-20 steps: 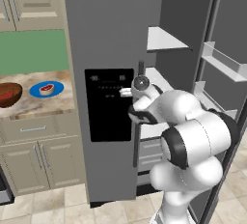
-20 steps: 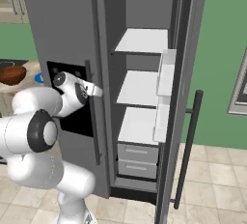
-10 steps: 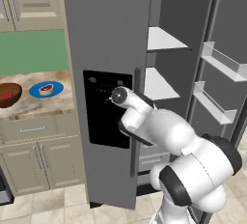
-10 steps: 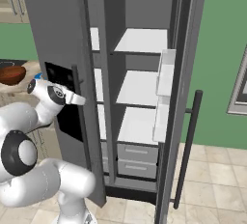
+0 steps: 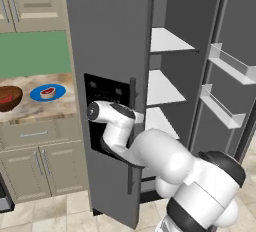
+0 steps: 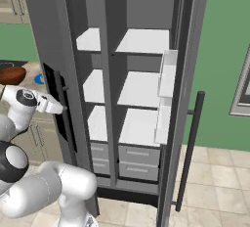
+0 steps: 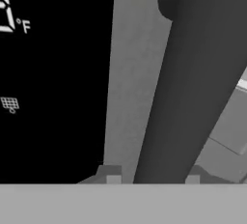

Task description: Place one of the steaks on the plate and the other in the bowl. Then place the bowl in the fridge.

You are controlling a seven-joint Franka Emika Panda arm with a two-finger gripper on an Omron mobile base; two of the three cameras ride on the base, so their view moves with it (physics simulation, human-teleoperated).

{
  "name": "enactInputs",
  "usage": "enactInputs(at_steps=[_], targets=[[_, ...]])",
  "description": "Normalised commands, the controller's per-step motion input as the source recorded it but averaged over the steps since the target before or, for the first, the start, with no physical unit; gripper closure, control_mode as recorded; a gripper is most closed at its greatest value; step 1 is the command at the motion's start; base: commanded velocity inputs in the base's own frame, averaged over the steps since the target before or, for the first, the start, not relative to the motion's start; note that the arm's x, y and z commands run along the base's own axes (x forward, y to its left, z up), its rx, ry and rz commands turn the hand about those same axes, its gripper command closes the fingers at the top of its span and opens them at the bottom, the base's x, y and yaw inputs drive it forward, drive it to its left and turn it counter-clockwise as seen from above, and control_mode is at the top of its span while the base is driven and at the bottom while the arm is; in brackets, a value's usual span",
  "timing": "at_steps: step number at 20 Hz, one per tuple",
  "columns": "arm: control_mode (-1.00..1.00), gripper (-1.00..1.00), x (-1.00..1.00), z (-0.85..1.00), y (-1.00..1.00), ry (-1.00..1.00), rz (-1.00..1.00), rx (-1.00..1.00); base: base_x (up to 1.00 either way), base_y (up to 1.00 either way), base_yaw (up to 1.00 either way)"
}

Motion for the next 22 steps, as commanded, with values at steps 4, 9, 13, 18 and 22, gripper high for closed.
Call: enactInputs(at_steps=[4,9,13,18,22], targets=[[-1.00,1.00,-0.03,-0.06,0.67,0.00,-0.25,-0.04,0.00,0.00,0.00],[-1.00,1.00,0.00,0.00,0.34,0.00,-0.14,0.00,0.00,0.00,0.00],[-1.00,-1.00,-0.02,0.00,0.16,0.00,-0.07,0.00,0.00,0.00,0.00],[-1.00,-1.00,0.00,0.00,0.00,0.00,0.00,0.00,0.00,0.00,0.00],[-1.00,-1.00,0.00,0.00,0.07,0.00,0.00,0.00,0.00,0.00,0.00]])
